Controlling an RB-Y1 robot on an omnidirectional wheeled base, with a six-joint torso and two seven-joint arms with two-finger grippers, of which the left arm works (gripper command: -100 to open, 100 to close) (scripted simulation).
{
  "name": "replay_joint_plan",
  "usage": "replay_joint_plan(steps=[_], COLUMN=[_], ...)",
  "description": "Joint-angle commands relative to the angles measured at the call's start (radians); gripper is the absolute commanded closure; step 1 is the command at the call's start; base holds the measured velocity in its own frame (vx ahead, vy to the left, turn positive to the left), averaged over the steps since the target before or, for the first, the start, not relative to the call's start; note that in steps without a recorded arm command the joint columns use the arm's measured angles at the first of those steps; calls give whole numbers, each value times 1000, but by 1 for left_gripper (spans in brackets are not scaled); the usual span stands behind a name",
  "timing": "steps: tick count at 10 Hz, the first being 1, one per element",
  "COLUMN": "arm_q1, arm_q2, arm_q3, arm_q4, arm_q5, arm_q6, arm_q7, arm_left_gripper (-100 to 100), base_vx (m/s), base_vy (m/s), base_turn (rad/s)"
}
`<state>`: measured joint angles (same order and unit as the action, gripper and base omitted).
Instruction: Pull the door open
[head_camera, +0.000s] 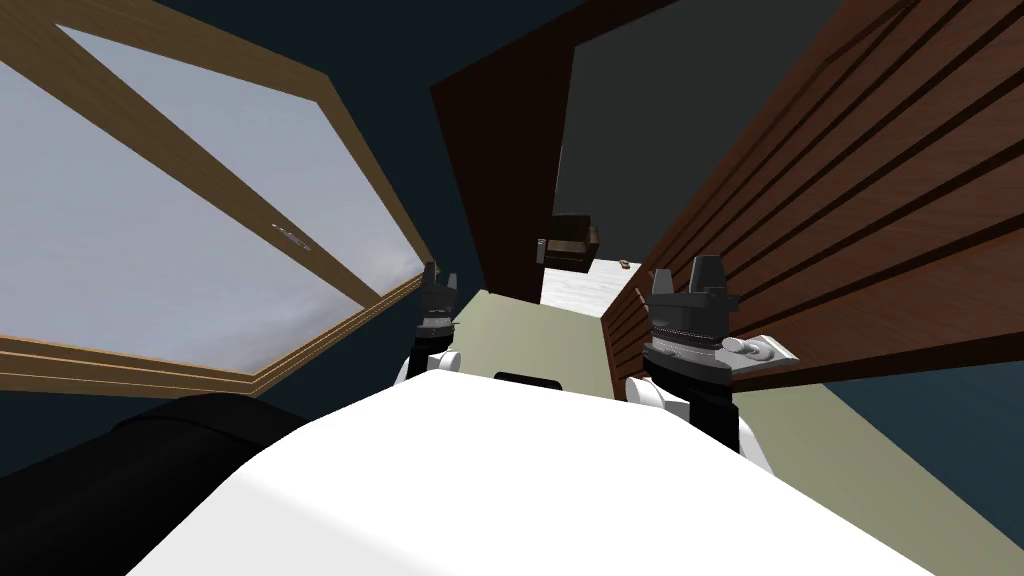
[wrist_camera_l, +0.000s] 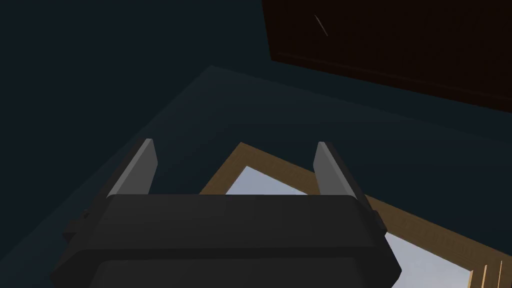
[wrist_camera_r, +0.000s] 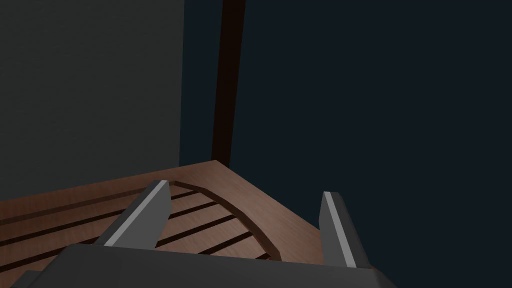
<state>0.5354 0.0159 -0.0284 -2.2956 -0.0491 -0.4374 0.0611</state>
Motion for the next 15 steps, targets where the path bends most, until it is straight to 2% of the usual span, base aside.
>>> replay_joint_plan(steps=[1,3,9,10,15], arm_q1=[-17,-30,-89,-105,-149], arm_q2=[11,19,47,54,70], arm_q3=[0,0,1,1,1], arm_q4=[34,59,177,209,297], arm_q5=[3,5,15,17,24], arm_q6=[5,9,26,31,44], arm_q7=[3,5,14,17,24], arm_left_gripper=[-100,-100,-100,-100,-100], base_vx=[91,158,151,115,114], base_vy=[-18,-39,-35,-19,-40], base_turn=[-69,-33,-47,-69,-43])
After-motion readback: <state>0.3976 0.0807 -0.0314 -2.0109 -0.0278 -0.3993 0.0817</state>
